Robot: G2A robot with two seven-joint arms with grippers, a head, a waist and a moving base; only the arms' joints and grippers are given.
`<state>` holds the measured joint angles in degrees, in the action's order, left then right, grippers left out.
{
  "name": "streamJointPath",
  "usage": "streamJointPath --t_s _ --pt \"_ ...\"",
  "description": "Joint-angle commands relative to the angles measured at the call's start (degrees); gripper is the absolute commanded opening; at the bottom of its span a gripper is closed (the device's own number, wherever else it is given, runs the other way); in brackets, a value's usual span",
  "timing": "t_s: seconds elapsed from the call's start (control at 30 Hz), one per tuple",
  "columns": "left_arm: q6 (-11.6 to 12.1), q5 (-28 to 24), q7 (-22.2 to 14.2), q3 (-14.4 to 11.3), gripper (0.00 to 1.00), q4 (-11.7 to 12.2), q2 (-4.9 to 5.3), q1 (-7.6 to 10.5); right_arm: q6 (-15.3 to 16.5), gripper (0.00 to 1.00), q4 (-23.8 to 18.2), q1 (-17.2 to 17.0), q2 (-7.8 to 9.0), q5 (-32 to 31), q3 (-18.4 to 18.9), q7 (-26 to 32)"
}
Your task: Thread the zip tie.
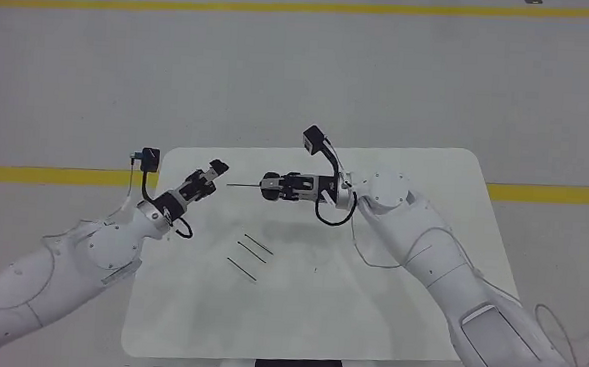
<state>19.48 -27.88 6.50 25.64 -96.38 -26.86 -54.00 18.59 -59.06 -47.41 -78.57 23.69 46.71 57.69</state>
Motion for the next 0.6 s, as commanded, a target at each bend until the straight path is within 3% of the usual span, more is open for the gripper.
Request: streamJointPath --t_s 0.0,0.1,0.23,0.4,0.57 --pt "0.00 -2.95 -2.12 0.78 1.00 -0.32 -0.24 -0.41 -0.04 0.00 -0.38 -0.50 0.02 0.05 0.15 -0.86" --pt "0.00 -8.91 -10.15 3.30 1.00 -1.13 -0.85 -0.87 0.87 0.00 -1.07 -1.44 0.24 1.29 1.13 0.05" --pt "0.00 -19.41 -24.07 9.58 1.00 0.67 -2.26 -3.29 0.89 0.00 -1.26 -1.85 0.37 3.97 2.55 3.64" --pt "0.00 -27.84 -39.45 19.03 1.00 5.81 -5.58 -8.59 0.89 0.00 -0.66 -2.04 0.12 6.15 3.68 6.62" --pt "0.00 -31.45 -50.55 27.36 1.00 10.43 -9.66 -13.36 0.89 0.00 0.07 -2.01 -0.31 7.25 4.54 8.30"
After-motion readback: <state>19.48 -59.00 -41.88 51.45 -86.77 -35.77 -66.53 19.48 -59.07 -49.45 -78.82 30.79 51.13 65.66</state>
